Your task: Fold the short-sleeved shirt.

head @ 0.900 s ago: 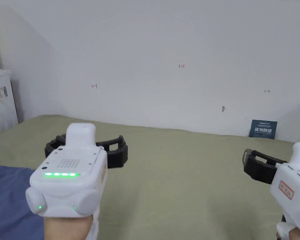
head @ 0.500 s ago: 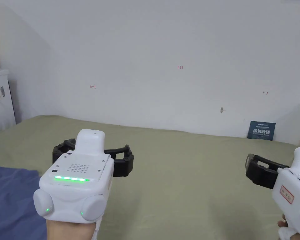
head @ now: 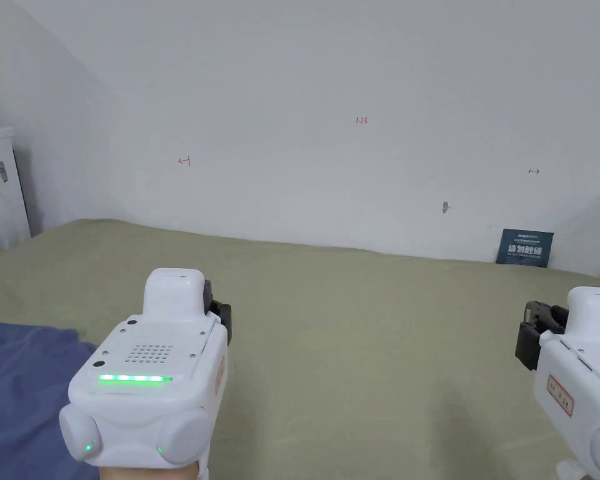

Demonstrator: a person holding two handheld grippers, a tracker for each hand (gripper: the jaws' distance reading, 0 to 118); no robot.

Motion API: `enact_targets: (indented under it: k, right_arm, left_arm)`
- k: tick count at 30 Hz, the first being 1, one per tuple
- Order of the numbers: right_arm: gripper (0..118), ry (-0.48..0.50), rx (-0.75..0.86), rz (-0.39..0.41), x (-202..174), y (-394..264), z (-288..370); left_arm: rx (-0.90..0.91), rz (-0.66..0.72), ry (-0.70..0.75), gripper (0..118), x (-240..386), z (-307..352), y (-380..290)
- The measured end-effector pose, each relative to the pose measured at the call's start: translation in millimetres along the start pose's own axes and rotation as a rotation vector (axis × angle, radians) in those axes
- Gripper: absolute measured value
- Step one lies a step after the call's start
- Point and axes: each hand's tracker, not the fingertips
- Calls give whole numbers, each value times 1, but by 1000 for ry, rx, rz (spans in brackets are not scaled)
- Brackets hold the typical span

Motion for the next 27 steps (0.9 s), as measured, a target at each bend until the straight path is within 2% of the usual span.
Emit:
enact_targets:
  k: [1, 4, 8, 13, 16, 20, 24, 27]
  right_arm:
    - [0, 9, 0, 3, -3, 3, 2]
    - [0, 36, -21, 2, -8, -5, -3]
    - [0, 122, -26, -18, -34, 2, -9]
    - [0, 330, -30, -16, -107, 9, -23]
    - [0, 474, -46, 30, -162, -4, -27]
    - [0, 635, -118, 28, -218, -28, -26]
    - [0, 712, -182, 57, -253, -52, -30]
    - [0, 720, -206, 52, -258, -60, -43]
  left_arm:
    - [-38, 41, -37, 0, -9, -2, -1]
    - [-20, -3, 39, 0, -17, 3, 6]
    - [-17, 24, 144, 0, -59, 19, 17]
    - [-36, -38, 342, 0, -130, 70, 20]
    - [-104, -1, 471, 0, -173, 105, 9]
    - [-166, 55, 591, 0, -215, 142, -13]
    - [-258, 121, 615, 0, -243, 154, -36]
    - [-332, 115, 577, 0, -257, 132, -45]
